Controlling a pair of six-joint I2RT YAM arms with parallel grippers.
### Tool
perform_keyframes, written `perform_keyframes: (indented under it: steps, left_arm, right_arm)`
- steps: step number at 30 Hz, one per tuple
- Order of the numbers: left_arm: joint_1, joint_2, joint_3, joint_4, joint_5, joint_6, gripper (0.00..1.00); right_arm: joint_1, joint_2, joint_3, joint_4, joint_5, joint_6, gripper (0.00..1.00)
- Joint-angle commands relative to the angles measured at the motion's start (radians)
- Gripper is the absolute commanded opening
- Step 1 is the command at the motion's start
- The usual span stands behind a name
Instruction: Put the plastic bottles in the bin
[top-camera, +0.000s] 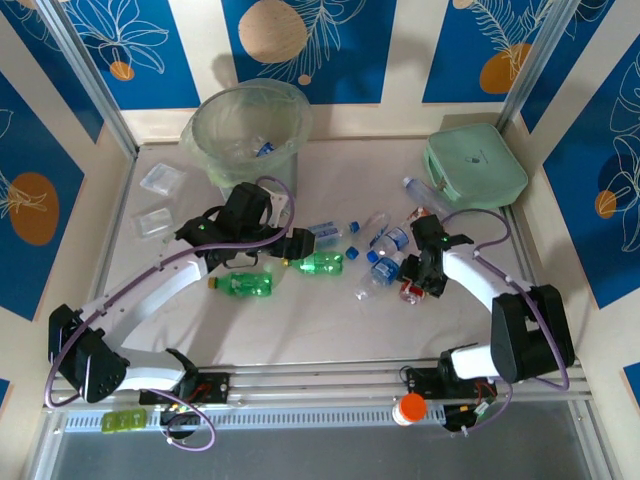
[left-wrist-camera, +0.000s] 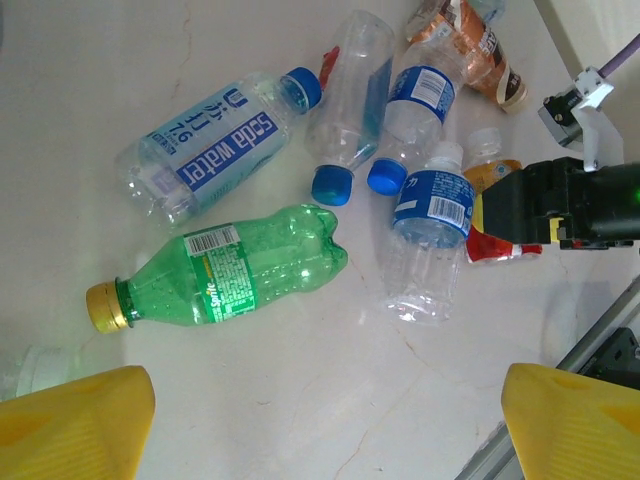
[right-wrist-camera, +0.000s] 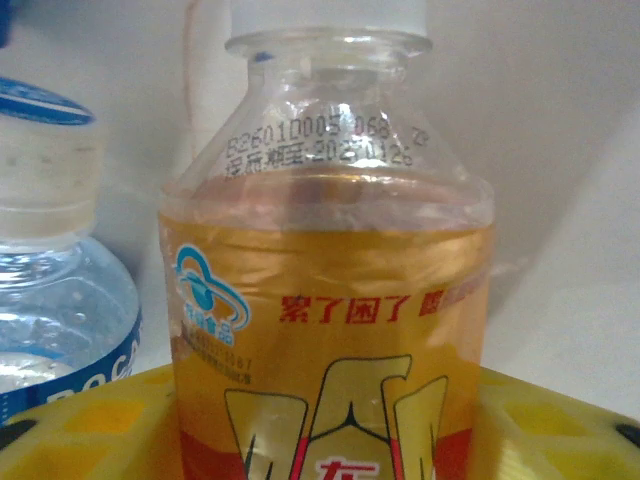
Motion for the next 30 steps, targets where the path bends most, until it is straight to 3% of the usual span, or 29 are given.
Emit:
perform_keyframes:
  steps: [1, 10, 16, 20, 26, 30]
  left_arm:
    - [-0.004, -0.023, -0.01, 0.001, 0.003, 0.0, 0.9]
    - [-0.004, -0.029, -0.011, -0.002, -0.018, -0.002, 0.9]
    - [-0.003, -0.043, -0.036, 0.052, 0.042, -0.076, 0.92]
    - [-0.006, -0.065, -0.053, 0.129, 0.14, -0.144, 0.97]
    - [-0.009, -0.086, -0.071, 0.308, 0.335, -0.202, 0.99]
    - [-0.024, -0.064, -0.073, 0.458, 0.446, -0.241, 0.97]
  right_arm:
    - [0.008, -0.006, 0.01, -0.016, 0.002, 0.001, 0.5]
    - [0.015, -0.233, -0.017, -0.076, -0.002, 0.019, 0.5]
    - [0.047, -0.552, -0.043, 0.003, -0.187, -0.069, 0.5]
    - [0.108, -0.673, -0.014, 0.047, -0.353, -0.168, 0.5]
    - [0.24, -0.694, 0.046, 0.021, -0.401, -0.216, 0.49]
    - [0.352, -0.705, 0.05, 0.055, -0.361, -0.222, 0.49]
